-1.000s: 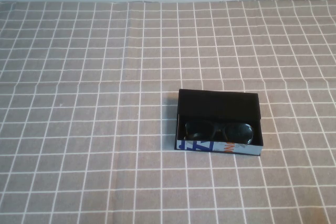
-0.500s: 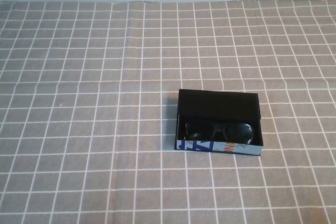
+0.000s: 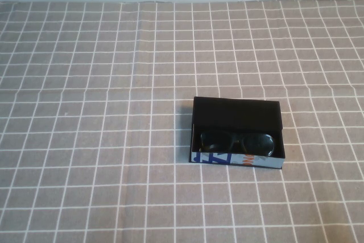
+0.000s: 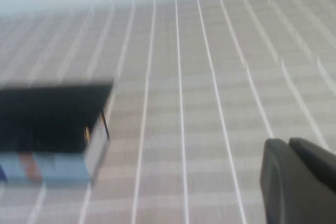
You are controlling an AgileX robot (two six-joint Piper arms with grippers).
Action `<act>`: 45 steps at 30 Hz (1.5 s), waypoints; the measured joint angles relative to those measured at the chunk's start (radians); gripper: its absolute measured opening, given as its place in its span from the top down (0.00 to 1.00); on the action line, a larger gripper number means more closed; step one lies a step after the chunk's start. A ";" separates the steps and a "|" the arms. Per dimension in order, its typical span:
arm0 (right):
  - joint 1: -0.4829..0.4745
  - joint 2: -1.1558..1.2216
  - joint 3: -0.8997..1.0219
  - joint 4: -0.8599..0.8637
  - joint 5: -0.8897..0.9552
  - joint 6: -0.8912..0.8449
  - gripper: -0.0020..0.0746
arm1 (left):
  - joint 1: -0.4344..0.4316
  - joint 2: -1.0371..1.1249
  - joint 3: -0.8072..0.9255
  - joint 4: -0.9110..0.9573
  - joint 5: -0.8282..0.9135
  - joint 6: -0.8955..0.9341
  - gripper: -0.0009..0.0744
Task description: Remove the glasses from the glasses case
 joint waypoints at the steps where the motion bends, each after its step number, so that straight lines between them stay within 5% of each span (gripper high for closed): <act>1: 0.000 0.000 0.000 0.000 -0.044 0.000 1.00 | 0.000 0.000 0.000 0.000 0.000 0.000 0.99; 20: 0.000 -0.004 -0.038 0.082 -0.878 0.099 1.00 | 0.000 0.000 0.000 0.000 0.000 0.000 0.99; 32: 0.000 0.189 -0.755 -0.084 0.038 0.278 1.00 | 0.000 0.000 0.000 0.000 0.000 0.000 0.99; 39: 0.000 0.501 -0.922 0.082 0.460 -0.173 1.00 | 0.000 0.000 0.000 0.000 0.000 0.000 0.99; 45: 0.000 0.659 -0.930 0.296 0.539 -0.319 1.00 | 0.000 0.000 0.000 0.000 0.000 0.000 0.99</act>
